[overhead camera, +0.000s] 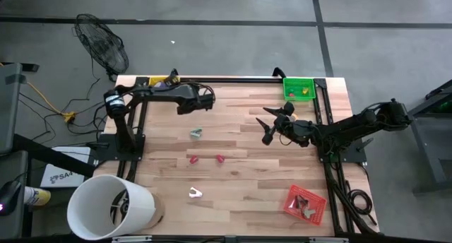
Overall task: Pick and place Stapler, Stapler remover, tape
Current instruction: Put the pink tape into the yellow bin
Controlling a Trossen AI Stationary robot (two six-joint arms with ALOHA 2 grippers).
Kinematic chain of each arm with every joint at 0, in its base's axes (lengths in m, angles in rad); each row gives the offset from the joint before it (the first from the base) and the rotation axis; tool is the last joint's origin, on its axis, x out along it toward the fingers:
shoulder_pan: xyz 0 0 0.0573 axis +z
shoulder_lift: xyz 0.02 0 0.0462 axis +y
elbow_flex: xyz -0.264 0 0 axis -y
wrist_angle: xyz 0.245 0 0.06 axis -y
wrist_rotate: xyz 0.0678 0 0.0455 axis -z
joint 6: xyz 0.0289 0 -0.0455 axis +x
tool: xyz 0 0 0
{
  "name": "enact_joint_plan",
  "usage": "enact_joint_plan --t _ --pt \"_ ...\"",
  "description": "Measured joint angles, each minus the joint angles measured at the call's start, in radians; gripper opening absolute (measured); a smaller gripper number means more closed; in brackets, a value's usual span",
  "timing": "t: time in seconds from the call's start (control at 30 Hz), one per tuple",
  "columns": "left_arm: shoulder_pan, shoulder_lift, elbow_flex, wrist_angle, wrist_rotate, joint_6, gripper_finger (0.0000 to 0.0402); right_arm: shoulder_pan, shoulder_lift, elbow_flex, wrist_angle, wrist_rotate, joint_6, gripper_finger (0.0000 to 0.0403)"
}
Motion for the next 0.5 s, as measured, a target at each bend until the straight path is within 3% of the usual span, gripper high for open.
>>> enact_joint_plan --t 0.5 --pt "0.148 -0.005 -0.189 0.030 0.017 -0.269 0.0027 0.000 0.000 0.000 -0.030 -0.001 0.011 0.0236"
